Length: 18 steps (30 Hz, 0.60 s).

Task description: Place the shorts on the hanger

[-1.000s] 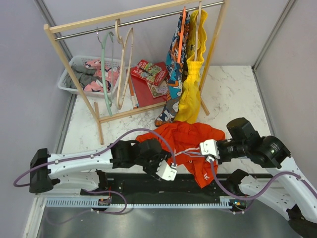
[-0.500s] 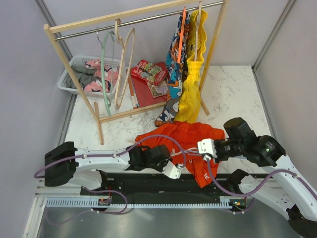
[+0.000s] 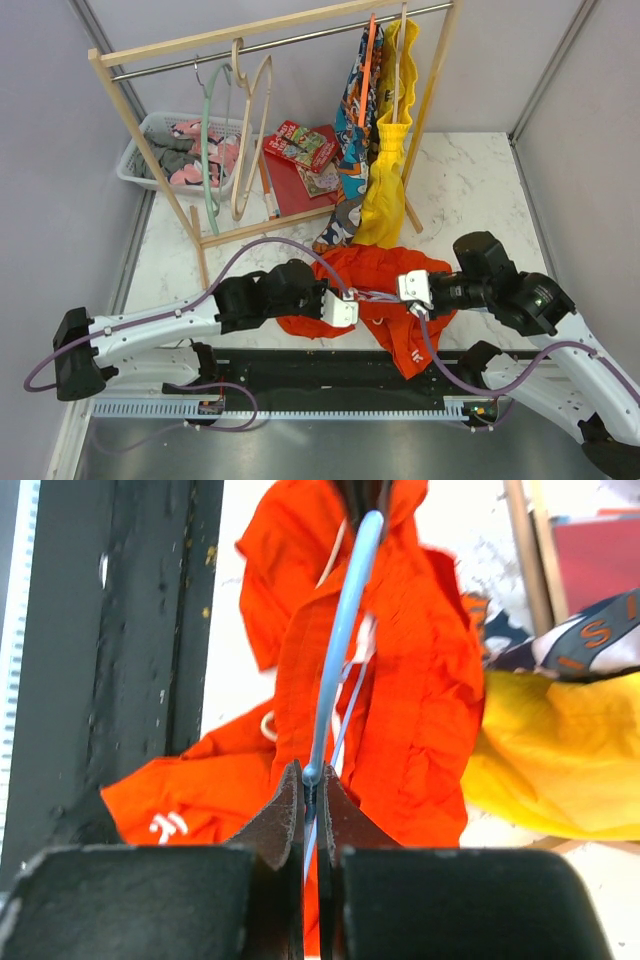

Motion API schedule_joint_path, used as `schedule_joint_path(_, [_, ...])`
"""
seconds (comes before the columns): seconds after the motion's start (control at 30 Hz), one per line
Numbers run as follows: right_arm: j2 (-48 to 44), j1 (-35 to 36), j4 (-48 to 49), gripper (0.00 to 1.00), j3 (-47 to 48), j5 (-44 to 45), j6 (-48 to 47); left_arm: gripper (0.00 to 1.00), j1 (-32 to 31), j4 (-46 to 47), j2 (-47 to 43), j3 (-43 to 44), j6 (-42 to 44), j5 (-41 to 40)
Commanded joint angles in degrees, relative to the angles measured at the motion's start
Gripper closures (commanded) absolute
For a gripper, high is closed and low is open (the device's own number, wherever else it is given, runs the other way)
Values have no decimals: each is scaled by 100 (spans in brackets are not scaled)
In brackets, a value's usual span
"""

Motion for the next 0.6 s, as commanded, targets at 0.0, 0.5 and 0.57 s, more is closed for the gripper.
schedule_joint_path(0.0, [87, 17, 956, 100, -10, -460, 471, 98, 128, -197, 78, 397, -464, 312])
schedule_joint_path(0.5, [202, 43, 2655, 100, -512, -233, 1273, 98, 278, -610, -142, 582, -632, 550])
schedule_joint_path(0.57, [132, 43, 2084, 100, -301, -101, 903, 98, 286, -654, -256, 512, -649, 567])
